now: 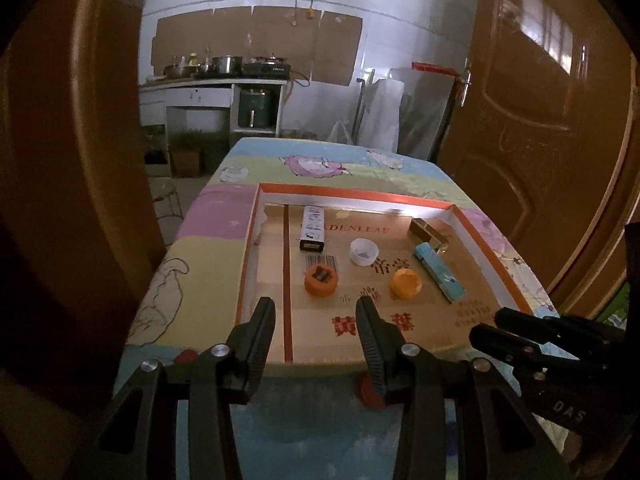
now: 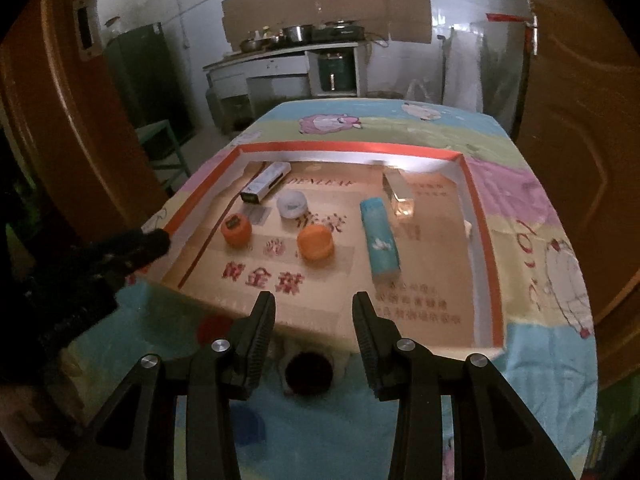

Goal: Organize rigid objects
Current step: 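Withdraw both tools from tray toward clear bottle and black cap, then grasp clear plastic bottle with left tool while right tool approaches black cap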

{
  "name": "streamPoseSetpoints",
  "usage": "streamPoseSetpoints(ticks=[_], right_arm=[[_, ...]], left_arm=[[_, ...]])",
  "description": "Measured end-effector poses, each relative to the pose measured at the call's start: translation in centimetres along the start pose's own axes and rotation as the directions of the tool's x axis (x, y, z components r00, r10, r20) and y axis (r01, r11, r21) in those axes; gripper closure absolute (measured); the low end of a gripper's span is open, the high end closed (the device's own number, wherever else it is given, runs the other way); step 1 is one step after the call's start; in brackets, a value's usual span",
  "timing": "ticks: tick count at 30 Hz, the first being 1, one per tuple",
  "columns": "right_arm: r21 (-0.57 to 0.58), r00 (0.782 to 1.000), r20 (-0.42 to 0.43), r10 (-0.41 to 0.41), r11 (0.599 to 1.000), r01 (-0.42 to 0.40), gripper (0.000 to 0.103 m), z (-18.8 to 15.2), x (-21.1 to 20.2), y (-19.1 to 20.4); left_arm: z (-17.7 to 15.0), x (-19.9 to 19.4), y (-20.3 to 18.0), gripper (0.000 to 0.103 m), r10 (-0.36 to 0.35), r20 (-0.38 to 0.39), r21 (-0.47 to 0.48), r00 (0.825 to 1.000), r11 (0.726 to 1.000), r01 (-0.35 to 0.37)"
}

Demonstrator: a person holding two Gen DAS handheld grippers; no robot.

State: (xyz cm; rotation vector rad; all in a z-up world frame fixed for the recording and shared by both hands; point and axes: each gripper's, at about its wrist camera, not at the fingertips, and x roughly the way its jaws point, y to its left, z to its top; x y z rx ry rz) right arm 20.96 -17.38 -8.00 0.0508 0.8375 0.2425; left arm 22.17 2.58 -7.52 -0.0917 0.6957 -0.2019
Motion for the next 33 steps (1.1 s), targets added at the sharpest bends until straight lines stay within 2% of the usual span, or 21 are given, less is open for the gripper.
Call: streamPoseSetpoints(ticks=[7,16,20,24,30,33], right_arm=[[0.008,1.0,0.015,-0.014,1.0,0.014,0.062,-2.1,-3.0,0.1],[0.001,0.999,0.035,-0.033,0.999,0.033,0.062,-4.3,-6.2,0.2],[0.0,0.999,0.021,-0.04,0.999,0.04,0.062,-5.4,-6.5,0.2],[0.009,0.999,0.008,-0.035,0.999,0.035,0.062,-6.3,-6.7,0.2],[0.015,0.999,-0.002,-0.034,0.999,0.034,0.062,-7.2,-6.9,0.2],[0.022,0.999,-0.004,-0.035,0.999,0.035,0.062,-7.4,-6.9,-0.2]], left_arm=[[-1.1,-2.9,-0.5,0.061,0.001,0.024,0.013,1.0,1.0,-0.001],[-2.7,-5.7,-1.2,0.061,-0.031,0.037,0.025,0.999,0.999,0.03],[-3.7,-5.5,-1.9,0.061,-0.1,0.005,0.058,0.995,0.993,0.1],[-4.8,-4.4,-3.3,0.061,-0.187,-0.054,0.13,0.981,0.973,0.193],[-5.7,-2.1,-4.5,0.061,-0.218,-0.137,0.228,0.966,0.942,0.245],[-6.2,-1.3,-4.4,0.061,-0.196,-0.175,0.25,0.965,0.939,0.236]])
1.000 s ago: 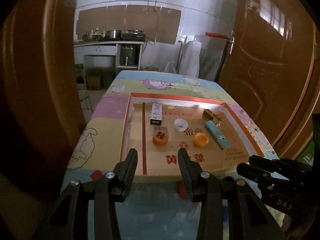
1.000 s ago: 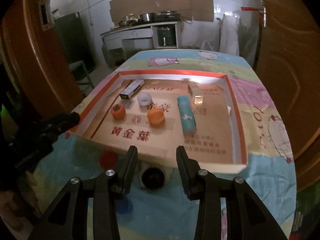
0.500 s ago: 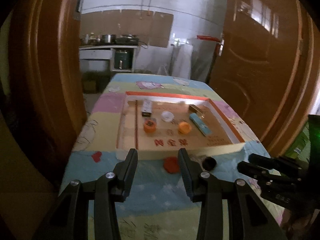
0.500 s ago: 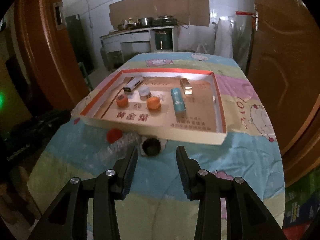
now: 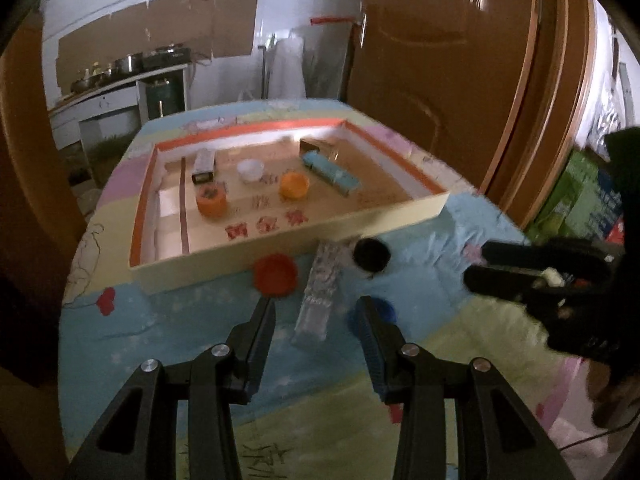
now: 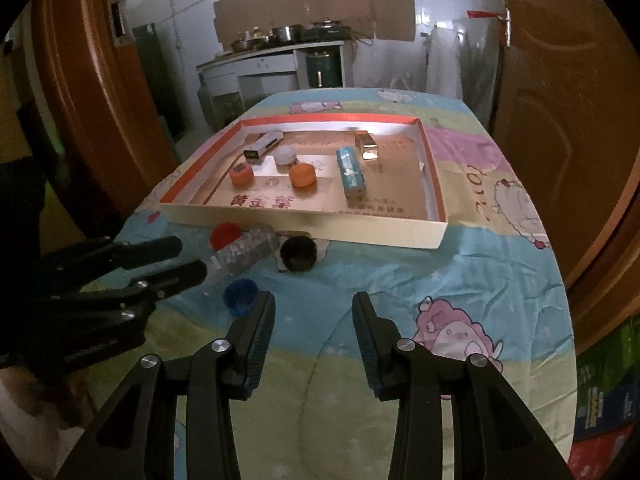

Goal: Organize rigid objects
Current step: 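Grasp clear plastic bottle with left tool while right tool approaches black cap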

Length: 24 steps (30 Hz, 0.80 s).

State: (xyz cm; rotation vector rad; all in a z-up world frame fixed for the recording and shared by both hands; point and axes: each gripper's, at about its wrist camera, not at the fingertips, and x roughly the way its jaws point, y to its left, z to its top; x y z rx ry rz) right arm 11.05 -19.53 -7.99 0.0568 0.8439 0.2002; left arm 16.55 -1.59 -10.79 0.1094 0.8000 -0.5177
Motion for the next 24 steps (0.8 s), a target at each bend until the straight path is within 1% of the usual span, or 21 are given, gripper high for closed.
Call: streamPoseSetpoints(ticks=[7,11,12,14,15,19,20,22,24], right_arm=[[0.026,1.0,-0.013,0.008,1.0,-0.008,0.062,-0.3,0.6,-0.7],[0.029,1.0,-0.022,0.011,1.0,-0.01,0.062,-0.6,1.0,-0.9],[0.031,1.0,-0.023,0.011,0.999,-0.01,0.062,-0.6,1.1,-0.9],[0.037,0.999,-0.029,0.013,0.999,-0.012,0.062,-0.7,1.4,-1.1],[0.039,0.999,-0.031,0.015,0.999,-0.014,0.062,-0.7,1.5,-1.2],[0.043,0.999,-0.042,0.022,0.999,-0.02,0.062,-0.9,2.0,-1.1],[0.045,0.999,-0.044,0.024,0.999,-0.022,0.062,-0.9,2.1,-1.1],[0.051,0.998,-0.052,0.036,0.998,-0.034,0.062,-0.7,2.5,-1.1],[0.055,0.997,-0.054,0.048,0.997,-0.045,0.062,-0.4,2.9,-1.0]], left_arm=[[-0.2,1.9,0.0,0.061,-0.005,-0.058,0.026,0.998,1.0,0.006],[-0.2,3.1,0.1,0.067,-0.001,-0.092,0.03,0.996,1.0,0.003],[0.0,3.1,0.1,0.068,-0.002,-0.086,0.026,0.996,1.0,0.005],[0.1,3.3,0.3,0.075,-0.021,-0.085,0.01,0.996,1.0,0.022],[0.2,3.4,0.5,0.077,-0.019,-0.088,-0.001,0.996,1.0,0.019],[0.2,3.1,0.5,0.078,-0.026,-0.071,-0.006,0.997,1.0,0.026],[0.2,2.8,0.4,0.079,-0.023,-0.059,-0.001,0.998,1.0,0.023],[0.0,1.8,0.0,0.081,-0.02,-0.011,0.011,1.0,1.0,0.02],[-0.1,1.2,-0.2,0.082,-0.011,0.012,0.014,1.0,1.0,0.01]])
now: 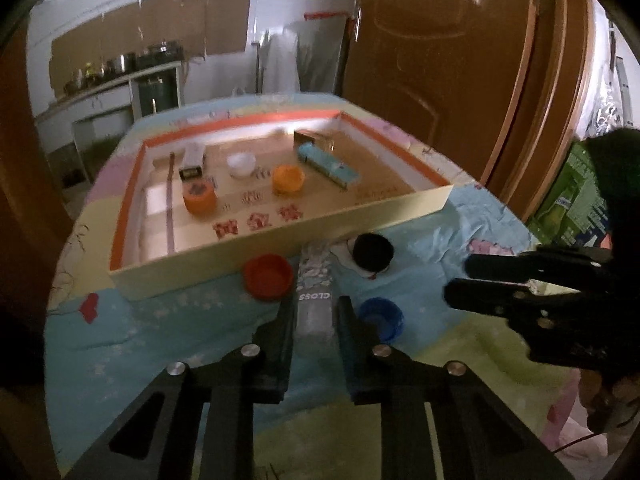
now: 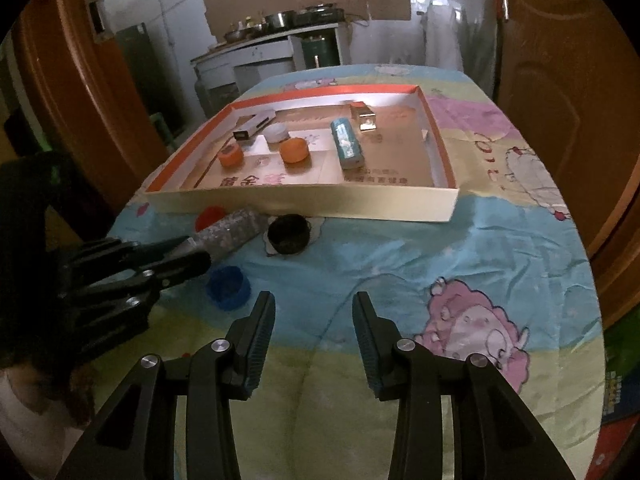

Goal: Organize rigid objects
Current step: 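Grasp clear plastic bottle with left tool while right tool approaches black cap, then close right tool on black cap while left tool lifts clear bottle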

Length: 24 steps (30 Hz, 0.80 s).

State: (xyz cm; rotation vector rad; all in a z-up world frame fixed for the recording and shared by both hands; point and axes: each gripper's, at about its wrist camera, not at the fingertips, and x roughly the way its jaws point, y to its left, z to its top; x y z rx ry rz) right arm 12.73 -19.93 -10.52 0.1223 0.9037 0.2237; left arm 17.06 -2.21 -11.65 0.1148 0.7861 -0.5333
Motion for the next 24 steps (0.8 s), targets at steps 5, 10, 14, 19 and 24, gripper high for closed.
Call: streamPoseSetpoints(ticks=[5,10,14,19,24], right_arm=[[-0.004,0.999,0.005,0.035,0.999,-0.035,0.062,1.6,1.1,0.6],[-0.014,1.0,-0.005,0.027,1.0,-0.027,0.062,2.8,2.3,1.1],[-0.036,1.0,-0.012,0.0,0.999,0.0,0.062,3.3,3.3,1.5],[-0.073,1.0,-0.023,-0.015,0.997,0.013,0.062,3.7,4.3,1.8],[-0.102,0.999,-0.026,-0.021,0.995,0.018,0.061,3.9,5.2,2.3]], left_arm=[[-0.2,0.1,0.5,0.082,0.001,-0.019,-0.031,1.0,1.0,-0.001],[-0.2,1.3,1.1,0.083,-0.034,-0.073,-0.059,0.997,0.998,0.029],[-0.1,1.7,1.1,0.082,-0.041,-0.088,-0.063,0.995,0.997,0.036],[0.2,2.3,0.1,0.082,0.011,-0.103,-0.015,0.995,1.0,-0.012],[0.5,2.7,0.2,0.082,0.011,-0.104,-0.016,0.995,1.0,-0.013]])
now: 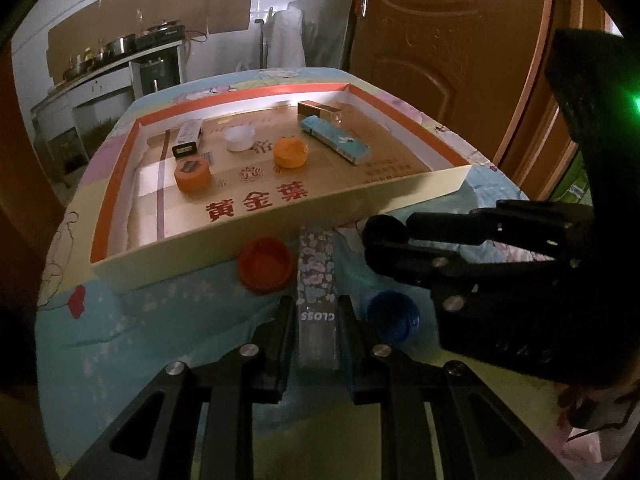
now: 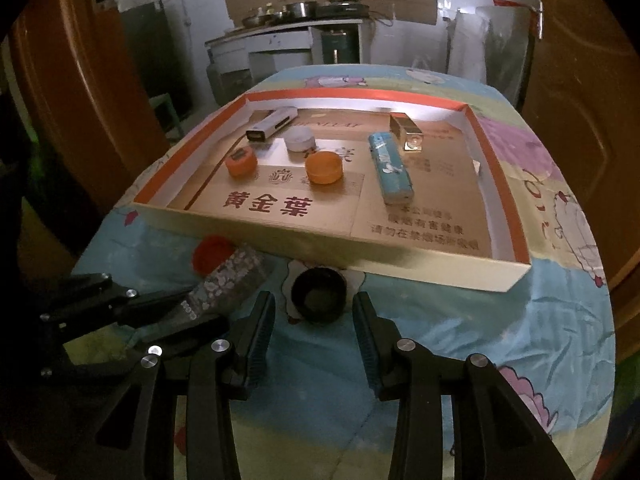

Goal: Organize rigid objects
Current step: 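Close right tool on black cap while left tool lifts clear bottle, then carry clear bottle with left tool and black cap with right tool into tray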

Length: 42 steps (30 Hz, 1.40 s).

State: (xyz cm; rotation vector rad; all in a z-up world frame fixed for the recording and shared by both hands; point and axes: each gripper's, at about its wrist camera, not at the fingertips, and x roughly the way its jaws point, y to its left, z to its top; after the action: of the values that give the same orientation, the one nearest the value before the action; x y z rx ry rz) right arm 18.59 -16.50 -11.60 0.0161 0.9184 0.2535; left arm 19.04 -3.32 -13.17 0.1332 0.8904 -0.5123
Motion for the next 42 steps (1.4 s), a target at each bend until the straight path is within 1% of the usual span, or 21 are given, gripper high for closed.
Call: streamPoseSetpoints(ticks=[2,6,7,8,9,17,21,24,30,32,42], right_arm=[[-0.007,1.0,-0.003,-0.004,1.0,0.004,0.061,0.1,0.4,0.0],[-0.003,1.0,-0.018,0.005,1.0,-0.005,0.062,0.3,1.1,-0.1],[-0.005,1.0,-0.019,0.002,1.0,-0.002,0.066,0.3,1.1,-0.1],[-0.01,1.0,-0.017,-0.007,1.0,0.007,0.072,0.3,1.1,0.0],[-0.014,1.0,-0.016,-0.015,1.0,0.015,0.072,0.2,1.0,0.0],[0.007,1.0,0.001,0.005,1.0,-0.005,0.073,-0.3,-0.2,0.1],[0.006,1.0,0.018,0.003,1.0,-0.004,0.073,-0.4,-1.3,0.3],[0.006,0.999,0.035,0.0,1.0,0.0,0.073,-0.4,-2.3,0.5],[-0.003,0.997,0.08,-0.005,1.0,0.005,0.073,0.0,-4.5,0.5],[-0.004,0.995,0.095,-0.009,1.0,0.009,0.073,0.3,-5.1,0.4],[0.017,0.988,0.149,-0.044,0.999,0.041,0.073,1.9,-7.2,-1.7]], left_arm=[[0.1,0.1,0.3,0.082,-0.009,0.0,-0.019,1.0,1.0,0.009],[0.1,0.0,0.3,0.083,-0.009,0.008,-0.024,1.0,1.0,0.009],[0.0,0.0,0.4,0.083,-0.01,0.01,-0.028,1.0,1.0,0.011],[0.0,-0.1,0.5,0.083,-0.015,0.014,-0.035,1.0,0.999,0.015],[0.0,-0.1,0.5,0.083,-0.017,0.016,-0.039,1.0,0.999,0.018],[-0.8,-1.5,0.9,0.083,-0.022,0.049,-0.069,0.999,0.997,0.025],[-1.1,-2.6,0.7,0.083,-0.024,0.067,-0.077,0.997,0.997,0.03],[-1.0,-3.9,0.5,0.083,-0.028,0.096,-0.08,0.995,0.996,0.036],[0.2,-6.5,0.4,0.083,-0.03,0.154,-0.087,0.988,0.995,0.043],[1.0,-7.1,0.4,0.083,-0.019,0.169,-0.097,0.985,0.995,0.036],[4.3,-7.5,0.8,0.083,0.02,0.195,-0.131,0.981,0.991,0.006]])
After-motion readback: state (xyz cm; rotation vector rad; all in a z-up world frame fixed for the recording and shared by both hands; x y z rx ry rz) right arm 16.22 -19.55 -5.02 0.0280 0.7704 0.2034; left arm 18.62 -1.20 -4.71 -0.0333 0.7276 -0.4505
